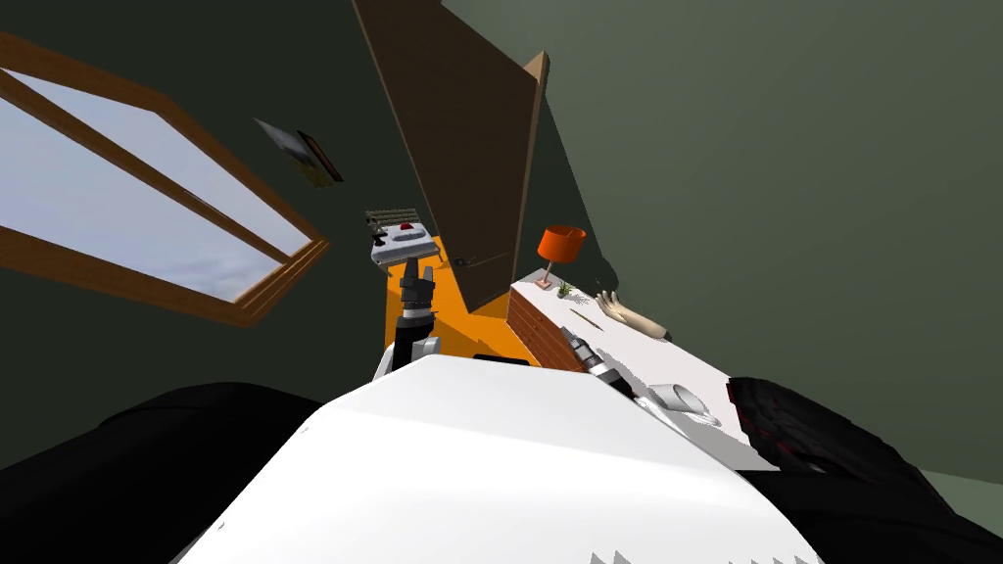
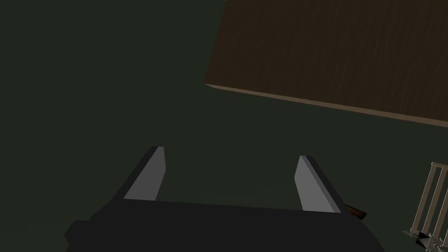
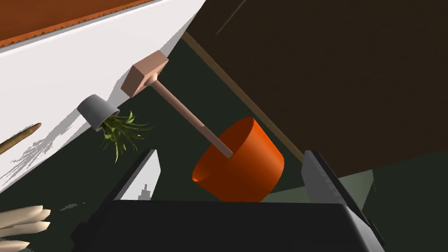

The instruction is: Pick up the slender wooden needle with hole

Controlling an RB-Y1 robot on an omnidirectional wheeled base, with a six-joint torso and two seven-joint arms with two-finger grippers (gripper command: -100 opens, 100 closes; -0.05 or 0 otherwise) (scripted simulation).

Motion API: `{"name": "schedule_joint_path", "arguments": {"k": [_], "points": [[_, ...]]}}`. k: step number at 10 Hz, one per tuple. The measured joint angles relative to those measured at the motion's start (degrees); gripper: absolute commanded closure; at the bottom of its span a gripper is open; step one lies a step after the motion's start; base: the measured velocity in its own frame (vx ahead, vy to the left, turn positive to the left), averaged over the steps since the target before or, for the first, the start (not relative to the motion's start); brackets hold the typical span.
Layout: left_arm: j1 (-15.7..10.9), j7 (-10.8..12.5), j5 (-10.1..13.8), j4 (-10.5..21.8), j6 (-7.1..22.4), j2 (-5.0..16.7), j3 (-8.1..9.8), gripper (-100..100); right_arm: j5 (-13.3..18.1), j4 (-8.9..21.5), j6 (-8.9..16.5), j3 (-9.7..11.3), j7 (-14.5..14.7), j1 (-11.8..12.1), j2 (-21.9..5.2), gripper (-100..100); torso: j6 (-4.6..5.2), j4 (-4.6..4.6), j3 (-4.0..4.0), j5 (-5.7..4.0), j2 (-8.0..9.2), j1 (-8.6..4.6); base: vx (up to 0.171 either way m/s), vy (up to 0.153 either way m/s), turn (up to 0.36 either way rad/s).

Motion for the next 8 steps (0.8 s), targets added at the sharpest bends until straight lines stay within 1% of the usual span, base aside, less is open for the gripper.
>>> {"name": "schedule_joint_path", "arguments": {"k": [1, 3, 4, 5, 6, 7, 8], "points": [[0.0, 0.0, 0.0, 0.0, 0.0, 0.0, 0.00, 0, 0.3, 1.3, 0.3, 0.3, 0.1, 0.4, -1.9, -100, -0.01, 0.00, -0.01, 0.00, -0.02, 0.01, 0.020, 0.036, 0.061], [0.0, 0.0, 0.0, 0.0, 0.0, 0.0, 0.00, 0, 1.0, 5.1, -0.7, 1.0, 0.6, 1.2, -5.2, -100, -0.02, -0.01, -0.03, 0.00, -0.05, 0.03, 0.026, 0.044, 0.099], [0.0, 0.0, 0.0, 0.0, 0.0, 0.0, 0.00, 0, 1.3, 6.2, -0.6, 1.4, 1.0, 1.5, -6.4, -100, 0.00, -0.01, -0.02, 0.00, -0.04, 0.01, 0.029, 0.034, 0.136], [0.0, 0.0, 0.0, 0.0, 0.0, 0.0, 0.00, 0, 1.9, 7.7, -0.4, 2.0, 1.4, 1.7, -8.0, -100, -0.02, -0.01, -0.03, -0.01, -0.06, -0.01, 0.026, 0.027, 0.051], [0.0, 0.0, 0.0, 0.0, 0.0, 0.0, 0.00, 0, 2.0, 9.5, -0.8, 2.1, 1.5, 1.9, -9.6, -100, 0.01, -0.01, -0.03, -0.01, -0.05, -0.04, 0.031, 0.040, 0.107], [0.0, 0.0, 0.0, 0.0, 0.0, 0.0, 0.00, 0, 2.7, 11.2, -0.7, 2.9, 1.9, 1.9, -11.0, -100, -0.02, -0.01, -0.04, -0.01, -0.07, 0.00, 0.031, 0.033, 0.068], [0.0, 0.0, 0.0, 0.0, 0.0, 0.0, 0.00, 0, 2.9, 12.6, -0.8, 3.1, 2.1, 2.3, -12.4, -100, 0.01, -0.01, -0.04, 0.00, -0.06, -0.02, 0.048, 0.042, 0.129]]}}
